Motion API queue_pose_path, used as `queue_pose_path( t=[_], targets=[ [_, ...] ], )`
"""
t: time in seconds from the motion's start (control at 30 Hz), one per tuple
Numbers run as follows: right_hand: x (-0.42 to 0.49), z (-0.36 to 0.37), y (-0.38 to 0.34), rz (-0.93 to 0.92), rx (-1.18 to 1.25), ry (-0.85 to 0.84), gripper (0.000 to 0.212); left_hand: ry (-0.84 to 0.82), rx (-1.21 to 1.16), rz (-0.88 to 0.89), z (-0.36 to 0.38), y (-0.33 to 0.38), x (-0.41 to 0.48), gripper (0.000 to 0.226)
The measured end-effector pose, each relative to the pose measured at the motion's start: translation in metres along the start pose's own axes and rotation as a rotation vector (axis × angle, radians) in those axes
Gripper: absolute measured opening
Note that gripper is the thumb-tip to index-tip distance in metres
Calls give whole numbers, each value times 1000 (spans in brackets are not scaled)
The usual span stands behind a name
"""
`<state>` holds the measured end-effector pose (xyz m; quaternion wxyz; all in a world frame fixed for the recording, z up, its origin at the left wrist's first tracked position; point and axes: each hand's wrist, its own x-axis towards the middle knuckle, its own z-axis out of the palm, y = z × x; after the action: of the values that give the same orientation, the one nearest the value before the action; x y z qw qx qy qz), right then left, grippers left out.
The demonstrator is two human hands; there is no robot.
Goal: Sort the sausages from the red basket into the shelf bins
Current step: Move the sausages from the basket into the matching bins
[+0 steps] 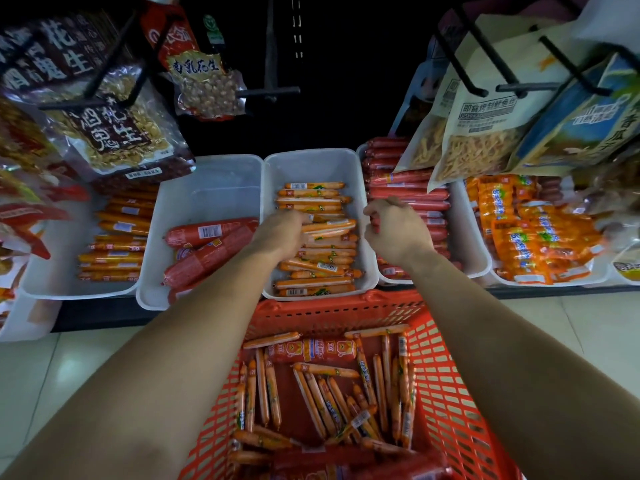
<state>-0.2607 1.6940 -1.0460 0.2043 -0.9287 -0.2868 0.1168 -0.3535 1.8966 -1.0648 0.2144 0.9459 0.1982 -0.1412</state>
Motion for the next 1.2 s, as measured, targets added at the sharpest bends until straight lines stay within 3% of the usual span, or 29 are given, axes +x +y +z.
queue_pose_path(
  t=[0.1,0.2,0.27,0.47,0.57,0.73,0.93,1.2],
  targets=[
    [-11,9,1,-2,-78,-26,35,-84,56,11,12,1,1,47],
    [-20,15,-1,-35,-105,29,32,37,78,49,17,-2,-9,66],
    [-23,21,-4,-87,-138,65,28,117,89,111,15,-3,-17,60],
    [-20,35,-20,-278,-359,-194,38,-45,192,160,23,-5,-29,53],
    [-14,33,-14,-214,-215,-200,22,33,205,134,29,1,-24,40],
    [-15,23,-8,-146,-21,-108,22,169,234,59,37,3,-17,12],
    [-29,12,-8,-134,-10,-114,18,175,21,56,19,10,-35,11],
    [-108,-24,-34,-64,-47,-155,21,195,-109,30,-4,21,-150,8]
  ],
)
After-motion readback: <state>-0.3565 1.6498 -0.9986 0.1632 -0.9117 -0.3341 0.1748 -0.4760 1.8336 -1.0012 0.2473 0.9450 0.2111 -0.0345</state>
